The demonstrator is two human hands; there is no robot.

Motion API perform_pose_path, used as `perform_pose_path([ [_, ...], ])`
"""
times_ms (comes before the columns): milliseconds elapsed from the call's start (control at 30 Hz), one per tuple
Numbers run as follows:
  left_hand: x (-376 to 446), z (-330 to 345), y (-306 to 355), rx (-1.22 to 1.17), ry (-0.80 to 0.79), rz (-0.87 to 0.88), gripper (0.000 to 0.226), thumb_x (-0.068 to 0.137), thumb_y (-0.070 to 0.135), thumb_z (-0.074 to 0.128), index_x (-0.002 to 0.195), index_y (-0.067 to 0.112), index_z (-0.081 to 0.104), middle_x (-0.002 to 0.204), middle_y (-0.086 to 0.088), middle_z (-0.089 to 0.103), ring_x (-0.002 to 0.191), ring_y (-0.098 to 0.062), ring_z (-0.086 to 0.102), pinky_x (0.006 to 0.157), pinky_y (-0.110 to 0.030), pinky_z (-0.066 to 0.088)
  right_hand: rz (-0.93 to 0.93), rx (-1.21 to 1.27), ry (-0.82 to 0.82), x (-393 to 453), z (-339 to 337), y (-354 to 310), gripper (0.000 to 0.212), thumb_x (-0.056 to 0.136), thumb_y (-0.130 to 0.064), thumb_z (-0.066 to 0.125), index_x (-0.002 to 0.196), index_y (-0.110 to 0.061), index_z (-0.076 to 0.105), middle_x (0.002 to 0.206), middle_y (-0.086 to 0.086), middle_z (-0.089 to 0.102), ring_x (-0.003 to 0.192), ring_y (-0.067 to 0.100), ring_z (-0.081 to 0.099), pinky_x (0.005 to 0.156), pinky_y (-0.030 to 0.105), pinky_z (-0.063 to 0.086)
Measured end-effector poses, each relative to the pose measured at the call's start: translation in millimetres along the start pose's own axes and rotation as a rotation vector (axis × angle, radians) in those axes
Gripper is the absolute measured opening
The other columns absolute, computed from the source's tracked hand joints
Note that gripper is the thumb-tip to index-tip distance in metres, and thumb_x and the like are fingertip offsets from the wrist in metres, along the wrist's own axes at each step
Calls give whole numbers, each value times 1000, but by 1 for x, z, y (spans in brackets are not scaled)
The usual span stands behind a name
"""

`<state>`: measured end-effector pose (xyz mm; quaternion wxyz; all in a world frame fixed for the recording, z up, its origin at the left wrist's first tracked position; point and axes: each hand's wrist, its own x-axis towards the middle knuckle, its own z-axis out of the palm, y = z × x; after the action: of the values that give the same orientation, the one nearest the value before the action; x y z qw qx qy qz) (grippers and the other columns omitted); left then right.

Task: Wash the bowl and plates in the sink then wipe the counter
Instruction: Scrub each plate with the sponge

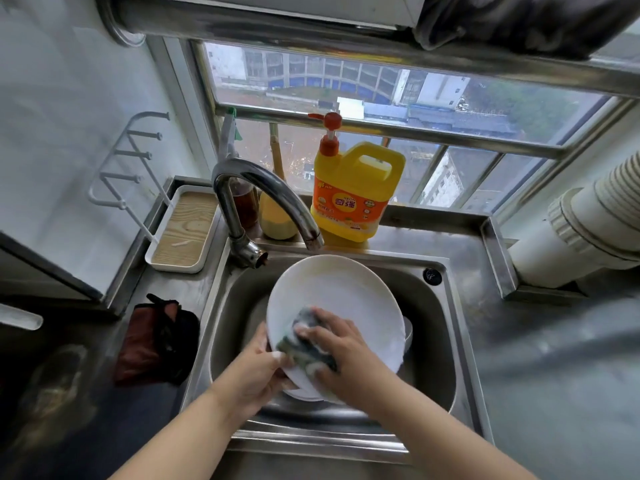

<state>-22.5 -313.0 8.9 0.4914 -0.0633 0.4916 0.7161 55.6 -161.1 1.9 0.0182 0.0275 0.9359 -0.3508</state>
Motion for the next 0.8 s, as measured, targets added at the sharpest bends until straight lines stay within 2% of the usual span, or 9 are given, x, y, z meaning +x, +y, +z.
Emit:
perform_pose_path([
  [133, -2, 6, -6, 74, 0, -39, 80, 56, -8, 52, 126, 31, 47, 106, -14, 62, 86, -33, 64, 72, -46, 53, 136, -43, 249, 41, -18, 23, 54, 80, -14, 59, 132, -27, 54, 153, 1, 28, 134, 30, 32, 112, 37, 24],
  [233, -4, 10, 3, 165, -12, -43, 74, 70, -12, 51, 127, 35, 43, 113, -14, 57, 95, -35, 60, 71, -44, 56, 433, -1, 381, 49, -33, 27, 56, 90, -19, 57, 141, -31, 39, 157, -5, 11, 141, 24, 16, 115, 35, 17],
  [300, -2, 12, 4, 188, 1, -54, 72, 81, -19, 41, 131, 33, 42, 113, -15, 58, 93, -33, 61, 60, -36, 56, 356, 24, 351, 45, -22, 7, 57, 91, -22, 57, 143, -31, 35, 158, -4, 8, 142, 21, 11, 114, 31, 13],
  [400, 0, 13, 3, 136, -11, -64, 76, 80, -22, 37, 129, 36, 46, 114, -17, 61, 94, -35, 63, 60, -37, 55, 67, -14, 219, 43, -3, -18, 56, 90, -23, 56, 142, -28, 37, 156, -1, 12, 139, 19, 14, 110, 26, 11],
  [433, -1, 13, 3, 142, -12, -67, 75, 79, -21, 39, 128, 35, 46, 114, -16, 60, 95, -36, 62, 63, -41, 56, 83, -25, 215, 48, -5, -11, 55, 90, -24, 56, 142, -28, 38, 156, -1, 13, 140, 19, 14, 111, 26, 11],
  [567, -7, 14, 2, 231, -37, -113, 71, 80, -19, 39, 120, 39, 46, 116, -14, 54, 101, -38, 58, 85, -58, 51, 469, 90, 376, 56, -22, 15, 59, 91, -28, 58, 144, -29, 33, 156, -2, 12, 143, 23, 15, 115, 35, 17],
  [700, -6, 17, 2, 225, -11, -106, 74, 81, -22, 35, 120, 40, 48, 112, -12, 62, 99, -36, 62, 82, -55, 52, 111, 6, 224, 49, -1, -22, 57, 90, -26, 57, 143, -27, 36, 157, -1, 12, 140, 19, 13, 111, 25, 13],
  [733, -7, 17, 3, 234, -9, -105, 74, 80, -22, 35, 119, 40, 49, 112, -12, 62, 98, -36, 62, 79, -53, 53, 86, -20, 219, 50, -3, -18, 57, 90, -27, 57, 143, -27, 36, 156, -1, 13, 139, 20, 15, 111, 26, 14],
  [800, -8, 17, 4, 253, -8, -109, 73, 80, -22, 34, 117, 39, 49, 110, -11, 59, 94, -35, 60, 78, -49, 52, 276, 19, 294, 57, -17, 6, 58, 90, -28, 58, 143, -27, 35, 155, 1, 16, 139, 23, 19, 113, 33, 20],
])
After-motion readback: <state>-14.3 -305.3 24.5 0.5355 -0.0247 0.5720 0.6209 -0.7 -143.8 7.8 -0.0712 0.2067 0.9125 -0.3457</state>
